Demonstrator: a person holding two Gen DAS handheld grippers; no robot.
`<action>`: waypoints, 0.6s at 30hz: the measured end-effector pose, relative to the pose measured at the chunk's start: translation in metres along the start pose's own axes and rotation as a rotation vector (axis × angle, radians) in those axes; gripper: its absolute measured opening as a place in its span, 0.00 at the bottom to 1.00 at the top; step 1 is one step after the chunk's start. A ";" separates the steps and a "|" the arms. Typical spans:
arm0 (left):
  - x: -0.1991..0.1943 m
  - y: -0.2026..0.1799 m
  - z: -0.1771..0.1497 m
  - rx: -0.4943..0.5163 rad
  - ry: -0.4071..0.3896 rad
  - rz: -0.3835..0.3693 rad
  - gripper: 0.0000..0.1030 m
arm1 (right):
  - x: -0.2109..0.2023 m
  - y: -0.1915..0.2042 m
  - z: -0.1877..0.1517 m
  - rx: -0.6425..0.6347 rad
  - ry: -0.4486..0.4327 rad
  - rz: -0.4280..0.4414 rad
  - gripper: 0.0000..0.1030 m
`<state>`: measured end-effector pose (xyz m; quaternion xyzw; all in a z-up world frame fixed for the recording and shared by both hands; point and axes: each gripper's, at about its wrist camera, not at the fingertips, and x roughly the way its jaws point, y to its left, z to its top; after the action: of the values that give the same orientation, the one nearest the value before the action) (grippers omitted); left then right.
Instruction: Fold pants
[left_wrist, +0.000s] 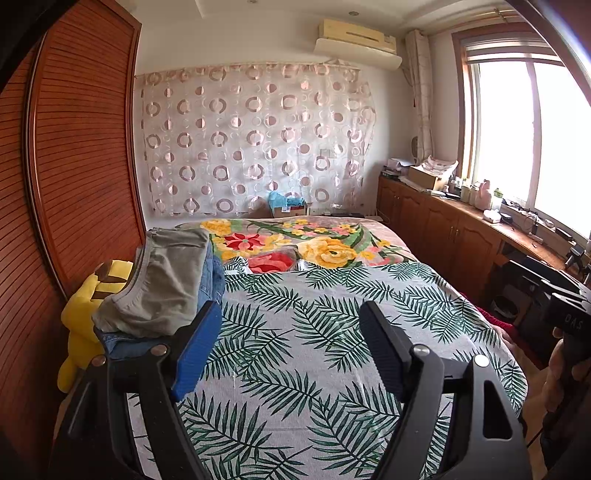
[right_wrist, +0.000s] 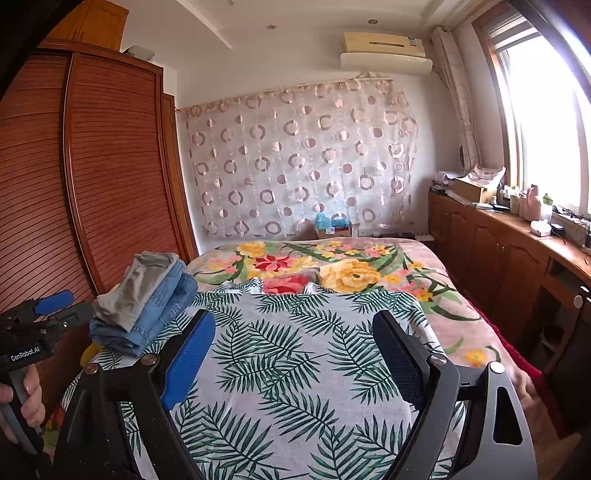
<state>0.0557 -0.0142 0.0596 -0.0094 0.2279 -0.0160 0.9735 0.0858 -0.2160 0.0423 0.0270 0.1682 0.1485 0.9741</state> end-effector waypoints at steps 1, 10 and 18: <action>0.000 0.000 0.000 0.000 0.000 -0.001 0.76 | 0.000 0.000 0.000 -0.001 -0.001 0.000 0.86; 0.000 0.000 -0.001 0.002 0.000 -0.001 0.76 | 0.001 0.001 0.001 -0.003 -0.003 -0.002 0.86; 0.000 0.000 -0.001 0.001 0.000 0.000 0.76 | 0.001 0.002 0.000 -0.002 -0.002 -0.002 0.86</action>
<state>0.0551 -0.0146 0.0591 -0.0089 0.2279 -0.0163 0.9735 0.0859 -0.2141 0.0420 0.0260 0.1674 0.1478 0.9744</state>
